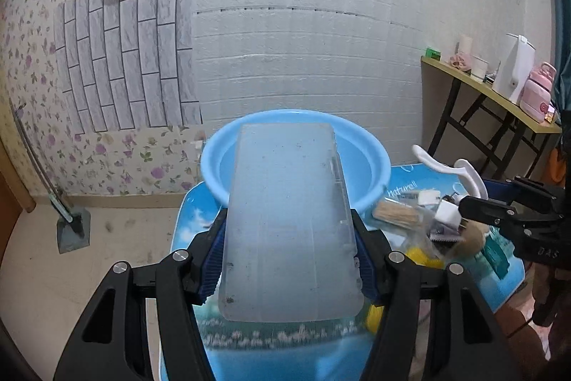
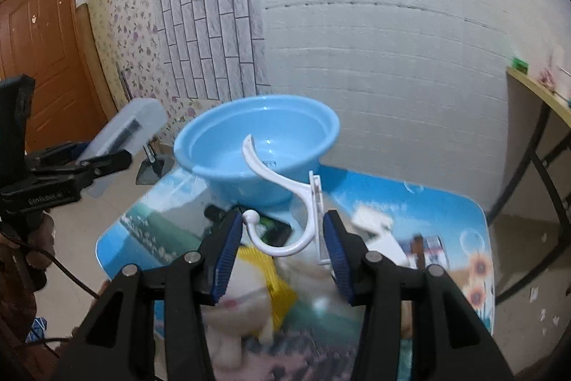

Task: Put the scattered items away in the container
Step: 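Carry the box with the left gripper into the basin while the right gripper drops the hook in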

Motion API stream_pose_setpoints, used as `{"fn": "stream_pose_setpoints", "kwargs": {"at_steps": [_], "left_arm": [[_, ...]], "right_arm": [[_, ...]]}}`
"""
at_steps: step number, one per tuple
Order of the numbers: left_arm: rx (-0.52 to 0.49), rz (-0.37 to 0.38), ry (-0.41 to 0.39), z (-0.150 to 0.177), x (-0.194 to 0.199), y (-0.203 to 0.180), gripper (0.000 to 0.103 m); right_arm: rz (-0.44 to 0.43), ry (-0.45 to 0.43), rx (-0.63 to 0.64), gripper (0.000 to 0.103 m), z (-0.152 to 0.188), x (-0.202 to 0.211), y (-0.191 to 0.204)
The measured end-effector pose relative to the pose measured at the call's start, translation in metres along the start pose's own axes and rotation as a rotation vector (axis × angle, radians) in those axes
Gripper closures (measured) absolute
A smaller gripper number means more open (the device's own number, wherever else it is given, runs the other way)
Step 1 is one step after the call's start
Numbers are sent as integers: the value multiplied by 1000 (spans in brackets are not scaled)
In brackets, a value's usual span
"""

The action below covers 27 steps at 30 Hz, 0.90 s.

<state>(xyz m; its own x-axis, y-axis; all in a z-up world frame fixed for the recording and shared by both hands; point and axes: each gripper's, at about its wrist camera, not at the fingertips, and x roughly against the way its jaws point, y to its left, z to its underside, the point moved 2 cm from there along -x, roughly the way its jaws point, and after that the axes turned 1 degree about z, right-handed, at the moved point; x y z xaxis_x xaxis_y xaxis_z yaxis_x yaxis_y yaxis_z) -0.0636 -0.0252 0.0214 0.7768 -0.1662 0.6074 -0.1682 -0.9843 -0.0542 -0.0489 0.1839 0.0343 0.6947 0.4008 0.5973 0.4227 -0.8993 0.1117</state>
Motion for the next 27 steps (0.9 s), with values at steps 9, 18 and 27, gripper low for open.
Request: {"fn": "stream_pose_setpoints", "kwargs": {"at_steps": [9,18,27], "left_arm": [[-29,34,51,-18,-51,-5,42],[-23,39,121,-26,-95,8,41],[-2,-10,78,-9,-89,4,29]], "right_arm": [[-30,22,37,57,-34,-45,8],[-32,82,-8,57,-52,-94,2],[-62,74,-21,57,-42,-111,6]]}}
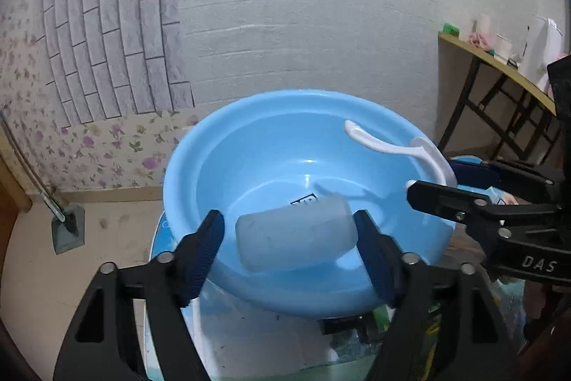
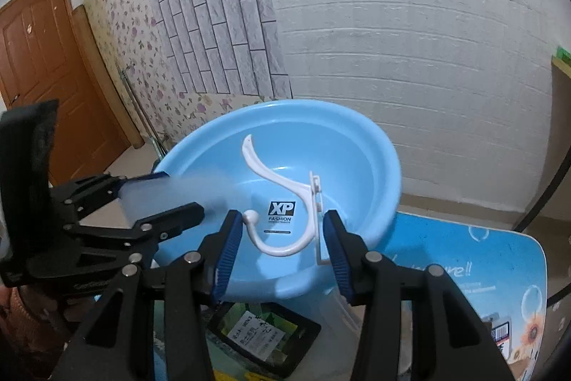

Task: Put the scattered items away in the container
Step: 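Carry the box with the left gripper into the basin while the right gripper drops the hook in, then grasp the white plush toy with the left gripper while the right gripper grasps the green packet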

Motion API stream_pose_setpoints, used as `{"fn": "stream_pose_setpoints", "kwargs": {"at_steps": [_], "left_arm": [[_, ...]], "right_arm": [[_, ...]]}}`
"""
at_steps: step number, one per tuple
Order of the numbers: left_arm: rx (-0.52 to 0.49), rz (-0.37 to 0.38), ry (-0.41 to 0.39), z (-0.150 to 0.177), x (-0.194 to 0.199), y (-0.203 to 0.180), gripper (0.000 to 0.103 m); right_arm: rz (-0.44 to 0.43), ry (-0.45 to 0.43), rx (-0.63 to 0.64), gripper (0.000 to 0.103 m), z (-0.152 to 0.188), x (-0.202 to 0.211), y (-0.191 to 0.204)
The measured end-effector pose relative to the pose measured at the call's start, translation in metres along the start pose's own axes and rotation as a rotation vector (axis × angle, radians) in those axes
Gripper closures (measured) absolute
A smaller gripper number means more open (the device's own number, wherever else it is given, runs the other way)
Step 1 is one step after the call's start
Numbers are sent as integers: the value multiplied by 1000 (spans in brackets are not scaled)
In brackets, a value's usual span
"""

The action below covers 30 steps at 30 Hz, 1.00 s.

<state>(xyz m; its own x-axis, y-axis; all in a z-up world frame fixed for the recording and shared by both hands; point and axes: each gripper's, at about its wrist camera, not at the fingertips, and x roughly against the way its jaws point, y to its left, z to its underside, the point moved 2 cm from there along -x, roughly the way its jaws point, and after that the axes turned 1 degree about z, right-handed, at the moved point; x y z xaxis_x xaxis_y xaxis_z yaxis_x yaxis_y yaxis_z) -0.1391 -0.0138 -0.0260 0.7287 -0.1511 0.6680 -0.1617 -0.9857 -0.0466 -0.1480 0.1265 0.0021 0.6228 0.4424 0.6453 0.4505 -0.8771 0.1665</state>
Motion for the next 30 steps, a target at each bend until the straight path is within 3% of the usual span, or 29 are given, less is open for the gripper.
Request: {"fn": "stream_pose_setpoints", "kwargs": {"at_steps": [3,5,7,9,13,17,20,26,30], "left_arm": [[11,-5,18,7,1,-3,27],[-14,-47,11,11,7,-10,21],[-37,-77,8,14,14,-18,10],[-67,-97,-10,17,21,-26,6],[-112,-142,-12,24,30,-38,4],[-5,-40,10,34,37,-30,4],[40,-34,-23,44,43,-30,4],[-13,-35,-48,55,52,-50,3],[-14,8,-65,56,62,-57,3]], "right_arm": [[-3,0,-19,56,1,-2,0],[-8,12,-32,56,2,-3,2],[-10,8,-31,56,1,1,5],[-23,11,-29,56,1,1,7],[7,-5,-22,40,2,7,6],[12,-34,-25,40,6,24,6],[27,-61,-46,40,17,47,-1],[83,-99,-55,40,35,85,-15],[80,-75,-40,40,41,93,-14]]}}
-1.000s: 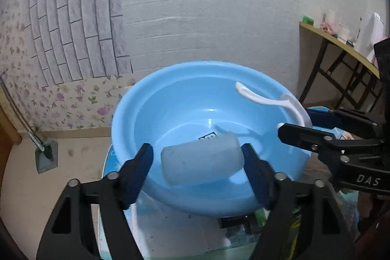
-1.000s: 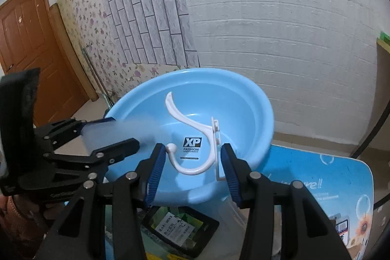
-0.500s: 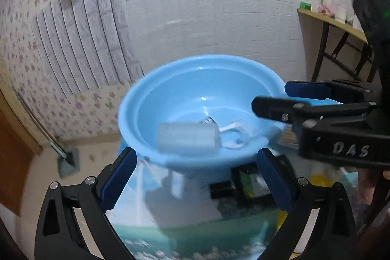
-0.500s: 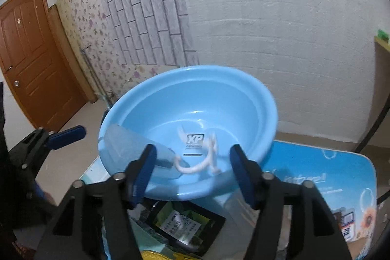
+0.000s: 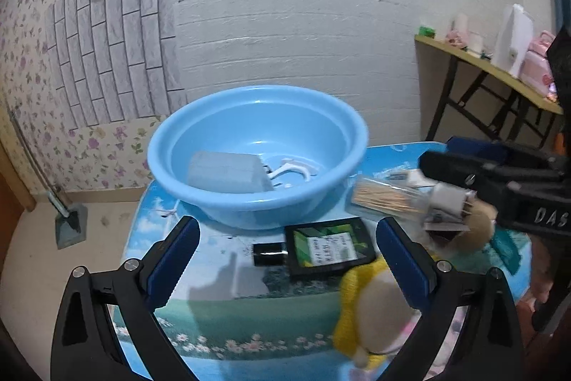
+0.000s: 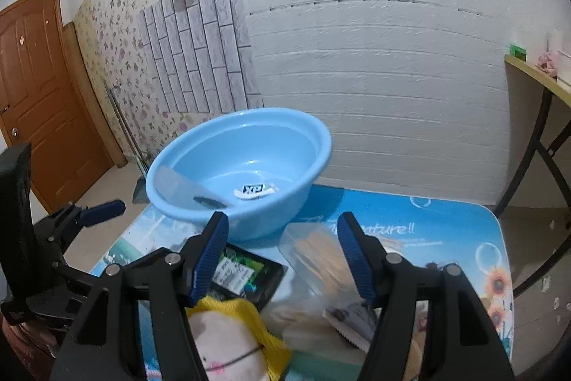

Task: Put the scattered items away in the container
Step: 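Grasp the white plush toy with the left gripper while the right gripper grasps the green packet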

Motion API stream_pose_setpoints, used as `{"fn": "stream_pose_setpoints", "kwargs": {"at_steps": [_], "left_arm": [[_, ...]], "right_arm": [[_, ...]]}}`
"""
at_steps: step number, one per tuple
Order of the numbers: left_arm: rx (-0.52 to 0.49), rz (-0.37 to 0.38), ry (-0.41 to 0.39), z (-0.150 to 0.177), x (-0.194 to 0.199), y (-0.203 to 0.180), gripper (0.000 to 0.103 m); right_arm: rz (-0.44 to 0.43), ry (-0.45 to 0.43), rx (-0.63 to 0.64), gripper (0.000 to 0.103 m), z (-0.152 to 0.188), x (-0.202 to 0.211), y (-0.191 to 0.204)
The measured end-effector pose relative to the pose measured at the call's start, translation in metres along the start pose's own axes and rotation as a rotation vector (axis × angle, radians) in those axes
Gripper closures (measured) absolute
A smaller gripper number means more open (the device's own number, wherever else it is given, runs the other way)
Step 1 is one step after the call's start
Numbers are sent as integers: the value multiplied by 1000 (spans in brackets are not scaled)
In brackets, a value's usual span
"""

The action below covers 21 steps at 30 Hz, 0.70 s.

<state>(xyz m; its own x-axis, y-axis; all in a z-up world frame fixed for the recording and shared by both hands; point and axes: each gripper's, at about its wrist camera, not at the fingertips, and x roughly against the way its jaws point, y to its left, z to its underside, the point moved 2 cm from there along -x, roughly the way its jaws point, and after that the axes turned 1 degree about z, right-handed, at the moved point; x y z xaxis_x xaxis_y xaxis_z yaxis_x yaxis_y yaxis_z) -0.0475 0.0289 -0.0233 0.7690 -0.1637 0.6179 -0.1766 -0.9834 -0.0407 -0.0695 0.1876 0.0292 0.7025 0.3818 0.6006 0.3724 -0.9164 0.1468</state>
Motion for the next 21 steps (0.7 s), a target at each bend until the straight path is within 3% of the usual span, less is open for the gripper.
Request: {"fn": "stream_pose_setpoints", "kwargs": {"at_steps": [3,13,21], "left_arm": [[6,27,-2,3,5,-4,3],[14,58,34,23,1,-11,1],[-8,117,63,33,0,-27,1]], "right_arm": [[-41,22,-13,40,7,2,0],[-48,77,1,40,41,3,2],[-3,73,-17,40,64,18,-18]]}}
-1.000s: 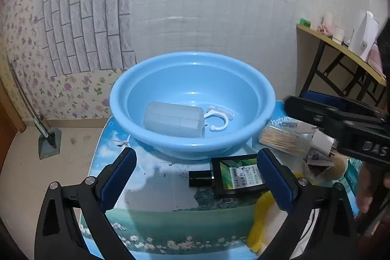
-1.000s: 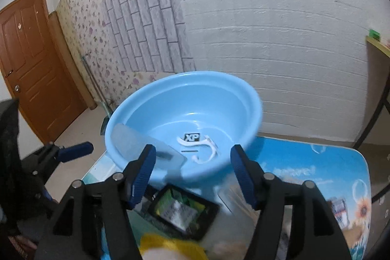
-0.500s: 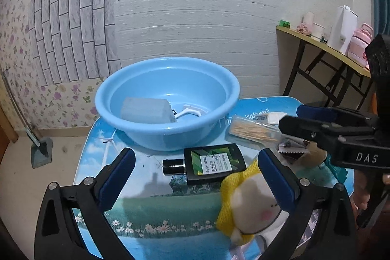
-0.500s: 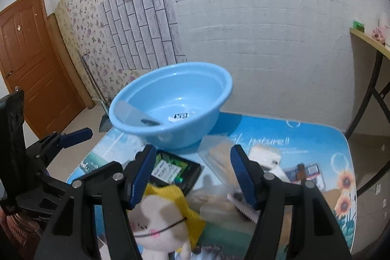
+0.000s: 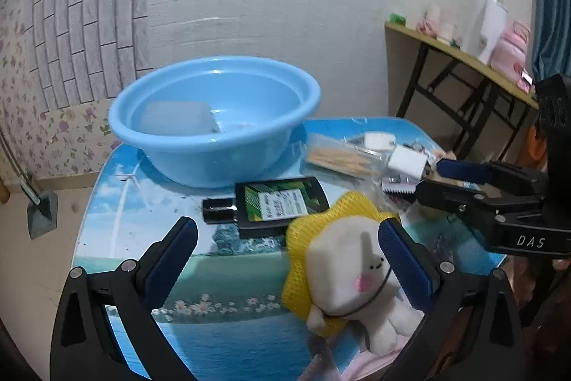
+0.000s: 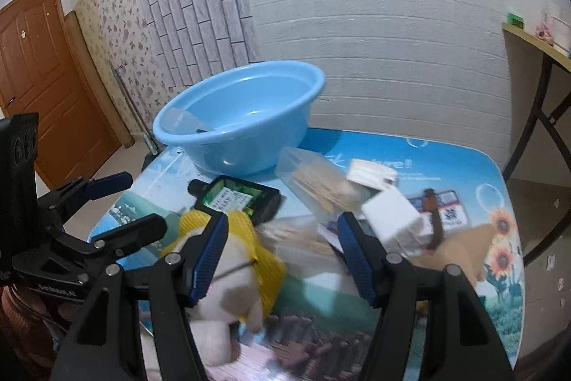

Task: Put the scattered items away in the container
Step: 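Grasp the white plush toy with the left gripper while the right gripper grasps the green packet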

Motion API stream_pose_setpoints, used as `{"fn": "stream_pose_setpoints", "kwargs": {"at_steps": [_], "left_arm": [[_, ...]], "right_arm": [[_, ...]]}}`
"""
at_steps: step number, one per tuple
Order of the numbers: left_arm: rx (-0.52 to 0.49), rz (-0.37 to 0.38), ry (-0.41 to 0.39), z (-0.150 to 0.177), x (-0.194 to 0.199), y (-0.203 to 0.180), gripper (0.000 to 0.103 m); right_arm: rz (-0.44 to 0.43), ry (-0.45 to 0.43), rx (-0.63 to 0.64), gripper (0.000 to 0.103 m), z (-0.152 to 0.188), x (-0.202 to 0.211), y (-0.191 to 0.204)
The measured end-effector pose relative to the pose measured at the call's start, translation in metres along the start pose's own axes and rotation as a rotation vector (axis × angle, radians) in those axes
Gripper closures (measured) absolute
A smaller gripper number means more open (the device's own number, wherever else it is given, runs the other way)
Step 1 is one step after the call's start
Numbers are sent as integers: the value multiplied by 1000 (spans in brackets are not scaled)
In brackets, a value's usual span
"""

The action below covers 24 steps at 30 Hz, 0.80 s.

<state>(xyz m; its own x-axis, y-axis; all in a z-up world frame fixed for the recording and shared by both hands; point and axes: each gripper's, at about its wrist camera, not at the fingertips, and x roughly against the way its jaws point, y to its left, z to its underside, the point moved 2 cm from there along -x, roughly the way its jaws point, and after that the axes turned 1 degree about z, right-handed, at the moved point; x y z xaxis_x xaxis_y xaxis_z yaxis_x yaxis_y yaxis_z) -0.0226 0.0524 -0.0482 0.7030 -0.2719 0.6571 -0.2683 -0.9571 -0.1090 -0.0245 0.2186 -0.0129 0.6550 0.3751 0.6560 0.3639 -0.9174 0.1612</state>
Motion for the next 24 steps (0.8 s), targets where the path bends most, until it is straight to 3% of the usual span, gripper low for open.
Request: {"fn": "stream_pose_setpoints", "kwargs": {"at_steps": [9,14,19,24], "left_arm": [[-32,67,54,8,-16,-29,1],[-54,75,102,14,-33,-42,1],[-84,30,127,20,-44,-47,1],[-52,45,181,27,-58,-45,1]], "right_arm": [[83,46,-37,40,31,10,-38],[143,55,-68,40,43,24,-65],[198,75,-117,40,55,27,-90],[238,93,-137,40,69,26,-106]]}}
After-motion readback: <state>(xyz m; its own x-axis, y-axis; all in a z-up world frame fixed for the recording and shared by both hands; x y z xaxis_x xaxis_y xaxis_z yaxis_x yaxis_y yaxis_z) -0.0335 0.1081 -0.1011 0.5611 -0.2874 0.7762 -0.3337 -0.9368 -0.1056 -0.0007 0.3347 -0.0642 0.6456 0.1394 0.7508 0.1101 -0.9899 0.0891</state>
